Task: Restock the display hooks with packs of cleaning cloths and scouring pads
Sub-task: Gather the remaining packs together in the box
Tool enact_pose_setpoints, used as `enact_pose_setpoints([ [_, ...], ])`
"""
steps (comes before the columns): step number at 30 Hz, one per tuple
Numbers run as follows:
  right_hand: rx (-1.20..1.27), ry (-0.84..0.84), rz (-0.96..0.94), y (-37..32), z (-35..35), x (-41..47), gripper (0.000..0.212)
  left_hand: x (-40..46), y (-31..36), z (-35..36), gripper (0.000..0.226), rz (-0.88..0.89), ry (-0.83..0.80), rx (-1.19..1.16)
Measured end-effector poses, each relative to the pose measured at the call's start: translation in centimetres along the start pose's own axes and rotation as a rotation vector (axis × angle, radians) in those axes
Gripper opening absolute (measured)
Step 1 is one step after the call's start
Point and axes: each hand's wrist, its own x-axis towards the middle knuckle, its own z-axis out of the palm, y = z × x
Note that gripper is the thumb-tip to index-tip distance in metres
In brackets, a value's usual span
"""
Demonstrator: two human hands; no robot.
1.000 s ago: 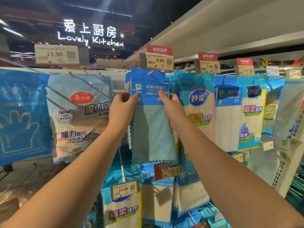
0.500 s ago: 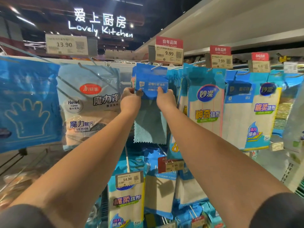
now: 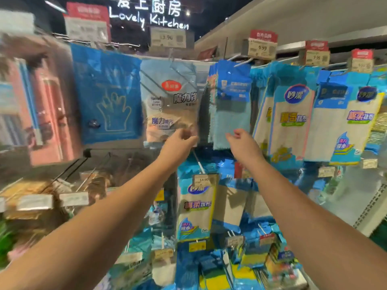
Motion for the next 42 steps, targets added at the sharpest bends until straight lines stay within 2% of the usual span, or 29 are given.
enact_pose_setpoints([
  [6, -0.161, -0.331, -0.031, -0.6, 7.8, -16.9, 0.033, -16.1, -11.1, -11.7, 0.022, -0.135, -0.086, 0.227],
  [9, -0.185, -0.493, -0.051, -2.0, 13.0, -25.8, 0.041, -24.7, -16.2, -18.4, 0.013, -0.238, -0.096, 0.324],
  [12, -0.249, -0.671, -0.116, -4.5, 18.6, -33.9, 0.051, -32.6, -21.4, -24.8, 0.023, -0.355, -0.102, 0.391],
  [15, -0.285, -0.866, -0.174, -7.4, 23.7, -41.4, 0.05, -40.1, -25.5, -30.8, 0.031, -0.461, -0.118, 0.45],
  [18, -0.312, -0.985, -0.233, -9.7, 29.0, -47.7, 0.04, -46.4, -28.5, -36.3, 0.035, -0.581, -0.128, 0.485],
  [23, -0.376, -1.169, -0.295, -12.6, 37.3, -55.5, 0.047, -54.1, -33.2, -43.6, 0.033, -0.763, -0.12, 0.527],
  [30, -0.294, -1.353, -0.39, -21.1, 52.3, -62.3, 0.053, -56.7, -41.4, -56.6, 0.032, -0.936, -0.004, 0.541],
  [35, -0.195, -1.436, -0.422, -30.0, 63.4, -65.3, 0.048, -55.5, -47.1, -67.0, 0.029, -1.048, 0.166, 0.522],
  [38, -0.138, -1.484, -0.397, -35.0, 69.7, -66.8, 0.049, -54.5, -51.0, -73.0, 0.026, -1.105, 0.241, 0.505],
  [42, -0.116, -1.515, -0.286, -39.8, 77.2, -68.7, 0.049, -53.0, -57.4, -80.2, 0.024, -1.172, 0.258, 0.483],
])
